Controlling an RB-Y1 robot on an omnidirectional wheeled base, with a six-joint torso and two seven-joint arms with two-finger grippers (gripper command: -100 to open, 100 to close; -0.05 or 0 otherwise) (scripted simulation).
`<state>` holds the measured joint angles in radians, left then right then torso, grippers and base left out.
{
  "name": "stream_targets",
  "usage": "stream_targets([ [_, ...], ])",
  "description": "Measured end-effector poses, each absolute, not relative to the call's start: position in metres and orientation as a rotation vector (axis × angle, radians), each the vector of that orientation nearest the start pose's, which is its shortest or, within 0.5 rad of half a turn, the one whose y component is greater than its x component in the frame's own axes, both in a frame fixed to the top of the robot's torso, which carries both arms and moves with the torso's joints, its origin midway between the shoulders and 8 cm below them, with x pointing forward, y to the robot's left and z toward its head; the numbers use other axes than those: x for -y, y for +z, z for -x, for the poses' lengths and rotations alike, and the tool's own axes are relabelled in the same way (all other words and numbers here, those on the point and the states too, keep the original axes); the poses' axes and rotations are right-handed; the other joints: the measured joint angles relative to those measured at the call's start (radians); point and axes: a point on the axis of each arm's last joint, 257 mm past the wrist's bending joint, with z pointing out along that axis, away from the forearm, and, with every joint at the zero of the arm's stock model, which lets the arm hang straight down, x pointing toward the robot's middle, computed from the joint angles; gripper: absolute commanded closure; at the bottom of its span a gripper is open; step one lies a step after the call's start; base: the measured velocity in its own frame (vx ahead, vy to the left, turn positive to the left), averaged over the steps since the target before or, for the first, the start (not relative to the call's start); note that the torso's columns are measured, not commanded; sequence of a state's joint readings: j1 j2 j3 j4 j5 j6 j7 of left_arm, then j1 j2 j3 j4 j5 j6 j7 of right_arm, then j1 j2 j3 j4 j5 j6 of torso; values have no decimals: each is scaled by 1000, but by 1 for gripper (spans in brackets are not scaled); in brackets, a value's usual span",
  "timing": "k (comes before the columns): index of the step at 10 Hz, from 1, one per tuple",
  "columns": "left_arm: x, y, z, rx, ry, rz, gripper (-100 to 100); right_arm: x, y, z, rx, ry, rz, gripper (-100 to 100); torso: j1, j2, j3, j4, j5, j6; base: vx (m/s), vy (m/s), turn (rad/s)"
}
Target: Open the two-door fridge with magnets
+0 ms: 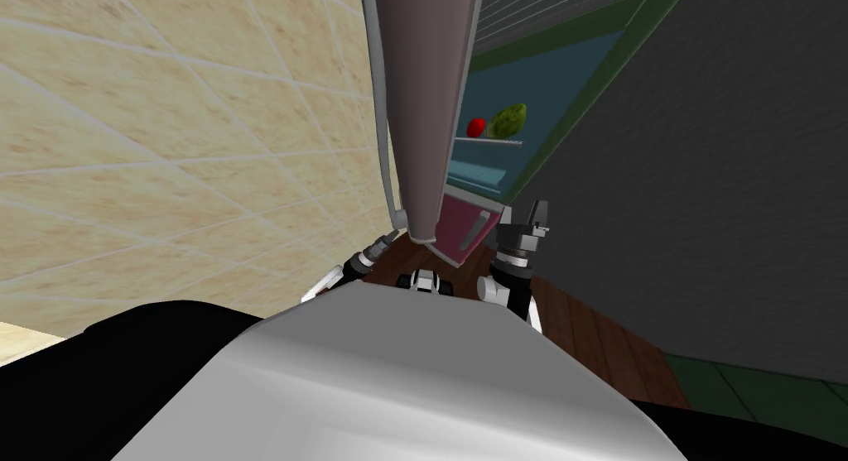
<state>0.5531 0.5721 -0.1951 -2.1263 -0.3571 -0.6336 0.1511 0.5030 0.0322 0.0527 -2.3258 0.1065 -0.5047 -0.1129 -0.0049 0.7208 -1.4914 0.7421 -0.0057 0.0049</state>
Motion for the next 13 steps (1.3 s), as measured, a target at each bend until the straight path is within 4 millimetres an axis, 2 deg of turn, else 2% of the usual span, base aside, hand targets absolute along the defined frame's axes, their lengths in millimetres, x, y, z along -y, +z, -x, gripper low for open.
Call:
stream_targets([
  [3,-134,-109,-297,-1384,-1424,96,100,251,44,-337,-588,1401,-624,0,5,4,0,3,1,-1,-8,285,-51],
  [4,-132,-108,-295,-1383,-1435,86,100,251,44,-337,-588,1401,-624,0,-1,4,1,2,0,-1,-7,274,-71],
  [6,-127,-104,-287,-1393,-1466,63,100,251,44,-337,-588,1401,-624,0,2,13,6,5,0,-2,-30,325,-88],
  [8,-124,-104,-284,-1395,-1480,54,100,251,44,-337,-588,1401,-624,0,-10,14,10,0,0,-3,22,161,-37],
  [11,-116,-109,-271,-1417,-1520,24,100,251,44,-337,-588,1401,-624,0,7,8,6,-2,4,-3,61,244,-82],
  [13,-112,-108,-264,-1420,-1544,3,100,251,44,-337,-588,1401,-624,0,0,7,5,-2,2,-2,48,225,-60],
])
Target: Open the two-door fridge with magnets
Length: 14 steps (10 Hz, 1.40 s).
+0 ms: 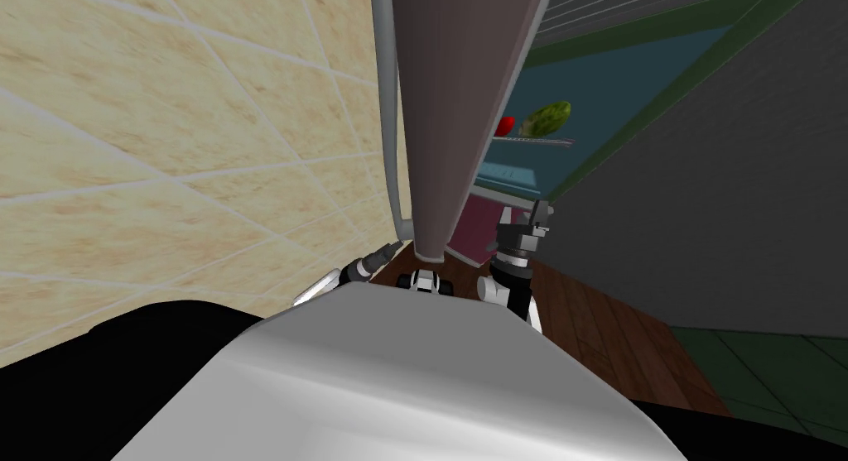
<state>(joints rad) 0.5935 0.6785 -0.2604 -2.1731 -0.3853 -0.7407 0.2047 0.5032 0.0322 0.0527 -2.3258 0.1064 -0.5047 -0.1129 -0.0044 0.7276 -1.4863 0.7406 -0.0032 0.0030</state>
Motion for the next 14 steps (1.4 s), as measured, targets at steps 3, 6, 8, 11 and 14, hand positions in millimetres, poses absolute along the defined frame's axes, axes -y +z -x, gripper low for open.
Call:
stream_targets([
  [3,-105,-110,-252,-1426,-1581,-29,100,251,44,-337,-588,1401,-624,0,1,-5,-4,0,0,1,84,270,-85],
  [6,-100,-107,-237,-1436,-1623,-64,100,251,44,-337,-588,1401,-624,0,-5,-3,-5,2,-3,2,55,247,-58],
  [8,-96,-102,-233,-1428,-1642,-85,-100,251,44,-337,-588,1401,-624,0,-11,0,0,-2,-3,-1,38,51,100],
  [11,-94,-86,-223,-1432,-1659,-88,-100,251,44,-337,-587,1401,-624,0,0,10,10,-2,2,-1,40,-22,69],
  [14,-92,-74,-215,-1445,-1676,-90,-100,251,44,-337,-588,1401,-624,0,6,13,9,2,2,-3,32,3,69],
])
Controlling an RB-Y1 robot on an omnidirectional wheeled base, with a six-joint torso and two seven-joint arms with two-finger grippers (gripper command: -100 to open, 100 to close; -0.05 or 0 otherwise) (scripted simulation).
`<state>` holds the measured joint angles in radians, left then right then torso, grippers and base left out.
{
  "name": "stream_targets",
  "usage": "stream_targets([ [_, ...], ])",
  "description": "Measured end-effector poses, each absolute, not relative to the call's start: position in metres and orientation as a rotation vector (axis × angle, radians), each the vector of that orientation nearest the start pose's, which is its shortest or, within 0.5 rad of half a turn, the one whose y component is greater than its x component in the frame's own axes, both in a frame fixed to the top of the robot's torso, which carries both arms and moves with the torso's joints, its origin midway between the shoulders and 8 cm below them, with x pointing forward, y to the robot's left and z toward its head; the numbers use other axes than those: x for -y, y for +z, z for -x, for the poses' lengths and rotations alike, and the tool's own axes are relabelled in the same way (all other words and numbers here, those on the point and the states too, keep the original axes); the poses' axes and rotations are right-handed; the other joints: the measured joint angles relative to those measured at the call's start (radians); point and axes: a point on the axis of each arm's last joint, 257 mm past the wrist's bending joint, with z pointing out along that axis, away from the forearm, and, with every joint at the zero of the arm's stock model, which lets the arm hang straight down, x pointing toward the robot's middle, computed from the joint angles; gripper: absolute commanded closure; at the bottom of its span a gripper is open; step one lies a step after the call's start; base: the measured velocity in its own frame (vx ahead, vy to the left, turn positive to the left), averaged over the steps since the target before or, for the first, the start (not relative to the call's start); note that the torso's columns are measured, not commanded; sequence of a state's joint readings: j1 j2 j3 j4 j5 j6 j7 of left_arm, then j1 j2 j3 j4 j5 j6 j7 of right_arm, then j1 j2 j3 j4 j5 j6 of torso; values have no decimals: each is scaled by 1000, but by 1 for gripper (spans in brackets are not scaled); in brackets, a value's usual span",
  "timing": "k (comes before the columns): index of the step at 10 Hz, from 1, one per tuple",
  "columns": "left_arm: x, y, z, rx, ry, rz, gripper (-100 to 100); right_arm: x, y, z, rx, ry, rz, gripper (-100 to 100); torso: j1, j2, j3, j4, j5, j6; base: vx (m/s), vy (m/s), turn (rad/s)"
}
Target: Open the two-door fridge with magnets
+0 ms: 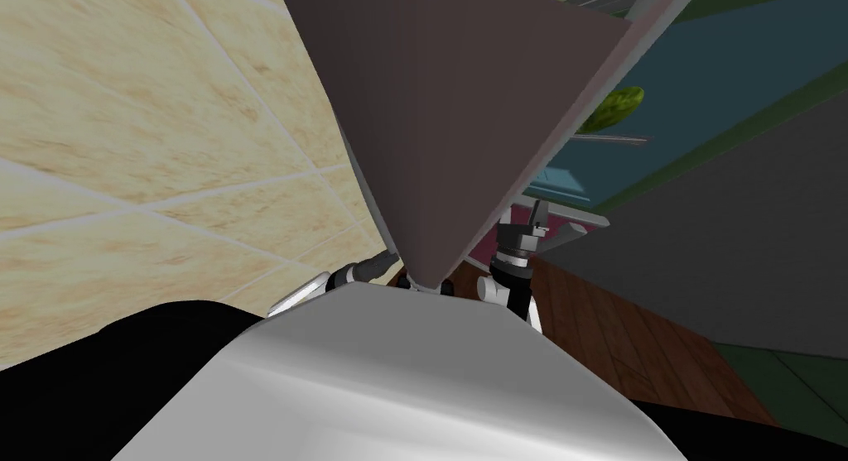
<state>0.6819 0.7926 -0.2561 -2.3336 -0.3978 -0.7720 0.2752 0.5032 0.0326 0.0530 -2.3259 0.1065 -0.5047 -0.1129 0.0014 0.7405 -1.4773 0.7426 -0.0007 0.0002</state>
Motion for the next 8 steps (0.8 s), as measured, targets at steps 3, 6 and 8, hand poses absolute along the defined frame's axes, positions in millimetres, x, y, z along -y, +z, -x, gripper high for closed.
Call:
stream_targets([
  [3,-89,-72,-212,-1475,-1679,-75,0,251,44,-337,-588,1401,-624,0,-7,3,1,1,-3,1,13,12,35],
  [6,-90,-74,-213,-1483,-1674,-69,0,251,44,-337,-587,1401,-624,0,-1,-1,2,-3,1,0,0,0,0],
  [8,-90,-75,-213,-1485,-1673,-67,0,251,44,-337,-588,1401,-624,0,-1,-1,2,-4,1,0,0,0,0],
])
